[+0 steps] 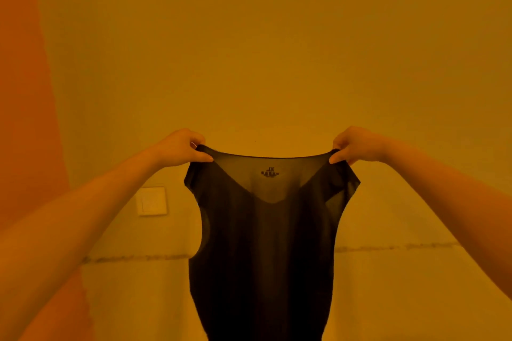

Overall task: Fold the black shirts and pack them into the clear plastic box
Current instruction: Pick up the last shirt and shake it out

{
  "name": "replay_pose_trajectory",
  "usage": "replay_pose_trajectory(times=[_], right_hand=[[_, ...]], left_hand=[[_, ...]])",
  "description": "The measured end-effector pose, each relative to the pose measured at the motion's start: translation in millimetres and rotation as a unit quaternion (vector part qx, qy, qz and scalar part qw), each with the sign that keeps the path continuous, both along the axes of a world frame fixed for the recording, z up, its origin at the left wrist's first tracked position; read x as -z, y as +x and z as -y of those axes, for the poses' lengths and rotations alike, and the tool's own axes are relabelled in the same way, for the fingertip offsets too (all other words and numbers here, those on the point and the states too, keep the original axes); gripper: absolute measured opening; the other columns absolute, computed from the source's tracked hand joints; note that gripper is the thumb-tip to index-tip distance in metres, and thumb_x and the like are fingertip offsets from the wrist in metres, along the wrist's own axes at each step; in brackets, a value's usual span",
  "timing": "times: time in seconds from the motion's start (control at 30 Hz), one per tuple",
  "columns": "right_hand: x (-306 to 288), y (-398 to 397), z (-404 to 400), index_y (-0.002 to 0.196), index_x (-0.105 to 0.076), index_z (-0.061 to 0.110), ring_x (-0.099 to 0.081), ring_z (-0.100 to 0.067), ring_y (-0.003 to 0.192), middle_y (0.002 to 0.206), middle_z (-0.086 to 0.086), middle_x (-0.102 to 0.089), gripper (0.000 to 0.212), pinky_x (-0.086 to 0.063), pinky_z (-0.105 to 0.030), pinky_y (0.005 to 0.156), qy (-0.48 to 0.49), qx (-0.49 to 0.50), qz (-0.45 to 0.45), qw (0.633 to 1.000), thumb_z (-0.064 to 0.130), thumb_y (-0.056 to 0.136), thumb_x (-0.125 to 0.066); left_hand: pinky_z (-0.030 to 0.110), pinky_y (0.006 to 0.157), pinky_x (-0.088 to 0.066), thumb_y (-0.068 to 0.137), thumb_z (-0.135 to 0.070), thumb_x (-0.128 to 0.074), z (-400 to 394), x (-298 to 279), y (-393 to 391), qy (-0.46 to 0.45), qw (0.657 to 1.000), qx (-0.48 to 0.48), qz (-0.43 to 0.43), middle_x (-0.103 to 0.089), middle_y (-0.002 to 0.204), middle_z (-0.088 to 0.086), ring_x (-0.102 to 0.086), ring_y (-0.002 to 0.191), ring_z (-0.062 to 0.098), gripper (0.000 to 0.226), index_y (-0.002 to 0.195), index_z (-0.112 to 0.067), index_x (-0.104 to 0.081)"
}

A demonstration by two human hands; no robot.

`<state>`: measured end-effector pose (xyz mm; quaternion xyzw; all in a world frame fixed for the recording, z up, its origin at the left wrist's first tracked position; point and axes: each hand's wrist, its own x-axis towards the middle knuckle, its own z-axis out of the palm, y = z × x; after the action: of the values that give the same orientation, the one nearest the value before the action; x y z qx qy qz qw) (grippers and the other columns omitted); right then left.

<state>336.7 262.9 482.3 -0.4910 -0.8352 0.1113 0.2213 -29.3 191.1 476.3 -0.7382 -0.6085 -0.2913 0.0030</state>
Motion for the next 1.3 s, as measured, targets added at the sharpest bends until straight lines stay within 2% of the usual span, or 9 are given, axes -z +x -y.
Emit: replay_pose_trajectory(times=[0.17,0.3,0.4,0.53,0.7,0.8,1.07,1.2,1.3], right_hand=[[9.5,2.7,-0.2,0.089,-0.059,0.011,-0.052,-0.014,0.070,0.075,-0.004,-0.053,0.017,-0.043,-0.020,0.059,-0.017,-0.020,-0.047,0.999,0.000,0.080,-0.068],[24.3,-0.6,-11.0,0.106,-0.064,0.011,-0.050,-0.016,0.085,0.084,-0.001,-0.055,0.028,-0.039,-0.029,0.077,-0.026,-0.014,-0.009,1.000,0.001,0.081,-0.067],[38.5,-8.1,-22.0,0.084,-0.064,0.002,-0.047,-0.016,0.072,0.074,-0.006,-0.052,0.004,-0.036,-0.028,0.067,-0.025,0.011,0.032,0.999,0.001,0.081,-0.067],[51.4,-14.2,-38.0,0.053,-0.039,0.010,-0.036,-0.015,0.054,0.056,-0.004,-0.037,0.040,-0.028,-0.027,0.053,-0.028,0.056,0.003,0.998,0.000,0.082,-0.064],[57.3,-14.0,-59.9,0.079,-0.061,-0.003,-0.051,-0.027,0.082,0.077,-0.013,-0.053,0.009,-0.026,-0.027,0.067,0.038,0.110,-0.069,0.991,0.004,0.084,-0.064],[59.4,-9.6,-62.5,0.099,-0.065,-0.004,-0.057,-0.033,0.100,0.096,-0.019,-0.062,0.018,-0.029,-0.025,0.070,0.097,0.095,-0.135,0.981,0.004,0.084,-0.064],[86.6,18.9,18.1,0.087,-0.068,0.009,-0.054,-0.017,0.072,0.079,-0.009,-0.061,0.015,-0.040,-0.013,0.052,0.131,0.027,-0.226,0.965,-0.002,0.082,-0.060],[140.2,34.8,98.5,0.085,-0.068,0.015,-0.054,0.003,0.062,0.073,-0.003,-0.059,0.020,-0.038,-0.007,0.058,0.090,0.003,-0.123,0.988,-0.003,0.081,-0.063],[210.0,49.5,159.0,0.087,-0.071,0.016,-0.054,-0.002,0.063,0.069,0.012,-0.062,0.017,-0.039,-0.008,0.060,-0.003,0.005,-0.044,0.999,0.002,0.084,-0.063]], left_hand=[[0.022,0.056,-0.033,0.080,-0.002,-0.069,-3.0,8.9,-4.1,-0.046,0.994,0.015,0.102,-0.046,0.067,0.001,-0.045,0.062,0.011,0.018,0.081,-0.014,-0.055],[0.018,0.062,-0.035,0.082,0.000,-0.065,-10.0,21.3,-8.3,-0.081,0.996,0.003,0.045,-0.052,0.074,-0.001,-0.049,0.072,0.012,0.026,0.103,-0.015,-0.064],[0.019,0.062,-0.034,0.084,-0.004,-0.065,-20.2,34.7,-5.6,-0.084,0.996,-0.032,0.006,-0.053,0.073,0.000,-0.050,0.078,0.015,0.017,0.100,-0.008,-0.068],[0.024,0.059,-0.034,0.082,-0.005,-0.067,-41.7,59.0,1.7,-0.020,0.984,-0.088,0.154,-0.055,0.069,0.006,-0.050,0.072,0.017,0.004,0.078,-0.007,-0.065],[0.025,0.058,-0.034,0.082,-0.007,-0.068,-66.8,74.5,17.2,0.031,0.952,-0.110,0.285,-0.052,0.066,0.007,-0.048,0.063,0.012,0.025,0.063,-0.016,-0.055],[0.013,0.048,-0.032,0.082,-0.005,-0.067,-63.9,73.0,29.3,0.087,0.933,-0.101,0.334,-0.048,0.061,0.000,-0.046,0.053,0.002,0.022,0.065,-0.014,-0.056],[0.006,0.053,-0.045,0.083,-0.004,-0.066,28.5,101.7,47.6,0.097,0.910,-0.070,0.397,-0.060,0.072,-0.003,-0.056,0.050,-0.009,0.011,0.080,-0.014,-0.061],[0.010,0.040,-0.036,0.080,0.003,-0.066,102.7,159.5,52.2,0.033,0.933,-0.043,0.356,-0.055,0.044,-0.010,-0.047,0.038,-0.002,0.023,0.069,-0.016,-0.059],[0.009,0.042,-0.035,0.079,0.010,-0.063,159.5,229.5,50.6,-0.058,0.931,-0.021,0.359,-0.059,0.044,-0.012,-0.049,0.041,-0.003,0.029,0.068,-0.017,-0.060]])
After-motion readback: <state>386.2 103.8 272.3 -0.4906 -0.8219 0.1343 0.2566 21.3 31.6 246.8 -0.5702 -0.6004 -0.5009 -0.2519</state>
